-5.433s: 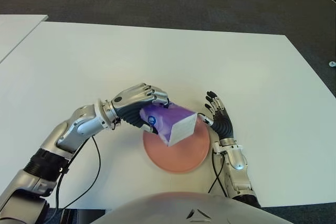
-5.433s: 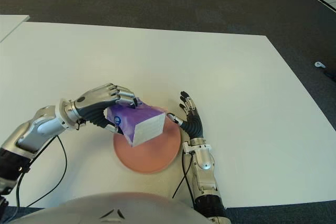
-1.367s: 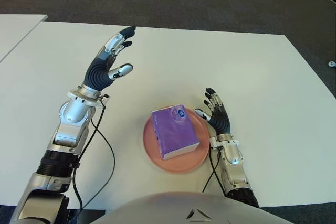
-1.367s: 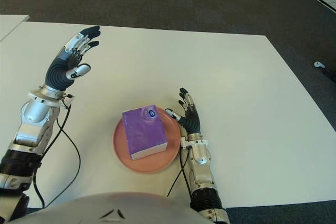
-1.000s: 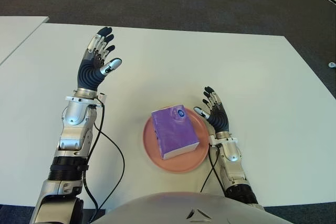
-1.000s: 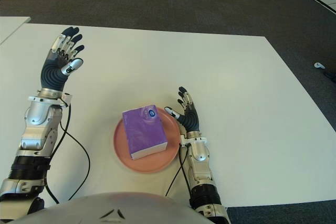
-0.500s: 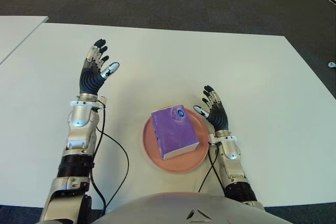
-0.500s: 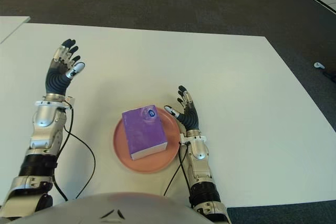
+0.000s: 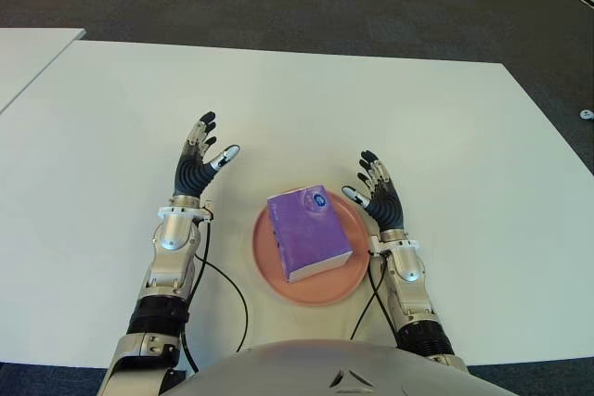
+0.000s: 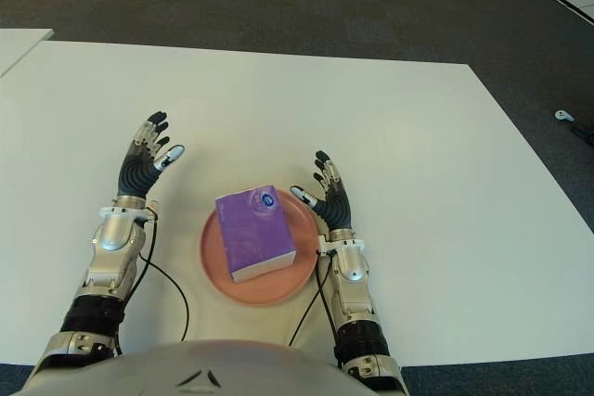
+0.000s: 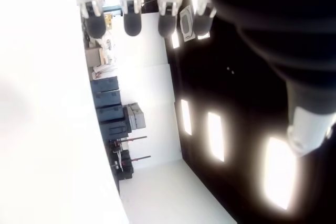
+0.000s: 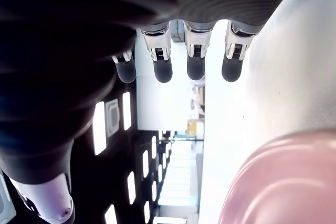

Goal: Put the tissue paper into the plate.

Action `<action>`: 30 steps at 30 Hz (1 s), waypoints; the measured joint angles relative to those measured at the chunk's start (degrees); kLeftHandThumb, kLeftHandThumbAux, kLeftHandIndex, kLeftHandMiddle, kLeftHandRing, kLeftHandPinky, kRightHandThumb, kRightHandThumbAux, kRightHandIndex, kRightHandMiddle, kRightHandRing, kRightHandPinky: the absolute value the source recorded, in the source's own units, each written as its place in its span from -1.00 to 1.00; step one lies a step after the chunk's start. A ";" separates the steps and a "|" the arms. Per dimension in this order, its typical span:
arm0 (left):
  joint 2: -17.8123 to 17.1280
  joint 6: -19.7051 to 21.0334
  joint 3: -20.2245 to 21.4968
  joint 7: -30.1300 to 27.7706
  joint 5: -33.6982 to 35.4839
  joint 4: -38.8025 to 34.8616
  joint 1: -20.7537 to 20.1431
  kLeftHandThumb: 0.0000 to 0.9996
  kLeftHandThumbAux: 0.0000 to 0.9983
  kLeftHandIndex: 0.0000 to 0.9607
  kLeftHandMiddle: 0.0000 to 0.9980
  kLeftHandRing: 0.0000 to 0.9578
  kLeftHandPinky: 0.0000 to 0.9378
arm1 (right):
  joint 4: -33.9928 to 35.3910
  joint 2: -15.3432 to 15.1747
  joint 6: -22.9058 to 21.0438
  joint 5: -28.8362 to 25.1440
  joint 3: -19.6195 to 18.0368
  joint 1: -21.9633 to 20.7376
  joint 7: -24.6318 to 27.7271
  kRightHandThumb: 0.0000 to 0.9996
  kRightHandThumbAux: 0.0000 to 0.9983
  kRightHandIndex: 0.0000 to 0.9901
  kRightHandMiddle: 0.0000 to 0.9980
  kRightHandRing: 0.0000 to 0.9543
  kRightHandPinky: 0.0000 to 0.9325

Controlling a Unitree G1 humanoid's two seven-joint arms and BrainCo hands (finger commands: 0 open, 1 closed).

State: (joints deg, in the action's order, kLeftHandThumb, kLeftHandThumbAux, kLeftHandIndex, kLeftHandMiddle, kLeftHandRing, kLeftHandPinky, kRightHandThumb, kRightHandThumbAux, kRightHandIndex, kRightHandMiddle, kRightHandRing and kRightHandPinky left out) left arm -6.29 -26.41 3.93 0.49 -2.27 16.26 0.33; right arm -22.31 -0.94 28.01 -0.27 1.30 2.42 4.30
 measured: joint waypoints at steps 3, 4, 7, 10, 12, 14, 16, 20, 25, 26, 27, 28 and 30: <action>0.46 -2.27 -0.49 0.26 -0.72 2.99 0.64 -1.00 -0.03 -1.00 -1.00 -1.00 -1.00 | -0.01 -0.02 0.01 0.00 -0.01 0.01 0.00 -0.85 0.40 -1.00 -1.00 -1.00 -1.00; 0.56 -2.78 -0.61 0.27 -0.97 4.13 0.69 -1.00 -0.04 -1.00 -1.00 -1.00 -1.00 | -0.01 -0.03 0.01 0.00 -0.01 0.01 0.00 -0.85 0.40 -1.00 -1.00 -1.00 -1.00; 0.89 -4.64 -0.90 0.51 -1.55 7.57 0.74 -1.00 -0.05 -1.00 -1.00 -1.00 -1.00 | -0.01 -0.04 0.01 -0.01 0.00 0.02 0.00 -0.85 0.40 -1.00 -1.00 -1.00 -1.00; 1.20 -5.65 -1.18 0.75 -1.97 9.58 0.56 -1.00 -0.05 -1.00 -1.00 -1.00 -1.00 | 0.00 -0.08 0.01 0.00 -0.03 0.08 0.00 -0.85 0.40 -1.00 -1.00 -1.00 -1.00; 1.29 -6.58 -1.32 0.97 -2.21 10.14 0.28 -1.00 -0.06 -1.00 -1.00 -1.00 -1.00 | -0.01 -0.09 0.01 -0.01 -0.03 0.08 0.01 -0.85 0.40 -1.00 -1.00 -1.00 -1.00; 1.46 -6.88 -1.47 1.21 -2.28 10.44 0.17 -1.00 -0.06 -1.00 -1.00 -1.00 -1.00 | -0.01 -0.10 0.01 0.00 -0.02 0.11 0.02 -0.85 0.40 -1.00 -1.00 -1.00 -1.00; 1.69 -6.95 -1.65 1.51 -2.37 10.55 0.17 -1.00 -0.07 -1.00 -1.00 -1.00 -1.00 | 0.00 -0.10 0.01 0.00 -0.01 0.12 0.02 -0.85 0.40 -1.00 -1.00 -1.00 -1.00; 2.08 -6.95 -2.03 2.24 -2.47 10.21 0.37 -1.00 -0.08 -1.00 -1.00 -1.00 -1.00 | 0.02 -0.10 0.02 -0.01 -0.01 0.13 0.02 -0.85 0.40 -1.00 -1.00 -1.00 -1.00; 2.81 -6.88 -2.61 2.48 -2.68 8.98 1.03 -1.00 -0.08 -1.00 -1.00 -1.00 -1.00 | 0.03 -0.15 0.01 -0.02 -0.02 0.17 0.02 -0.85 0.40 -1.00 -1.00 -1.00 -1.00; 3.00 -6.79 -2.67 2.65 -2.68 8.67 1.24 -1.00 -0.07 -1.00 -1.00 -1.00 -1.00 | 0.04 -0.15 0.01 -0.02 -0.02 0.18 0.02 -0.85 0.40 -1.00 -1.00 -1.00 -1.00; 3.21 -6.69 -2.69 2.84 -2.68 8.42 1.45 -1.00 -0.07 -1.00 -1.00 -1.00 -1.00 | 0.05 -0.15 0.01 -0.02 -0.02 0.18 0.02 -0.85 0.40 -1.00 -1.00 -1.00 -1.00; 3.42 -6.50 -2.69 2.98 -2.68 8.14 1.69 -1.00 -0.07 -1.00 -1.00 -1.00 -1.00 | 0.07 -0.15 0.01 -0.02 -0.02 0.19 0.02 -0.85 0.40 -1.00 -1.00 -1.00 -1.00; 3.66 -6.12 -2.70 3.21 -2.68 7.76 2.06 -1.00 -0.06 -1.00 -1.00 -1.00 -1.00 | 0.10 -0.15 0.01 -0.02 -0.02 0.21 0.02 -0.85 0.40 -1.00 -1.00 -1.00 -1.00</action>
State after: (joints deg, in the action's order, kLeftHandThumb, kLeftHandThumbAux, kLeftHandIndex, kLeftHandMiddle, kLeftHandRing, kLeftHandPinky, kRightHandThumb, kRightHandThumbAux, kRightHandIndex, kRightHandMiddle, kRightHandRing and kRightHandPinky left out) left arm -2.63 -32.53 1.22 3.70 -4.94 24.02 2.39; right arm -22.21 -1.08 28.02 -0.30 1.28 2.63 4.32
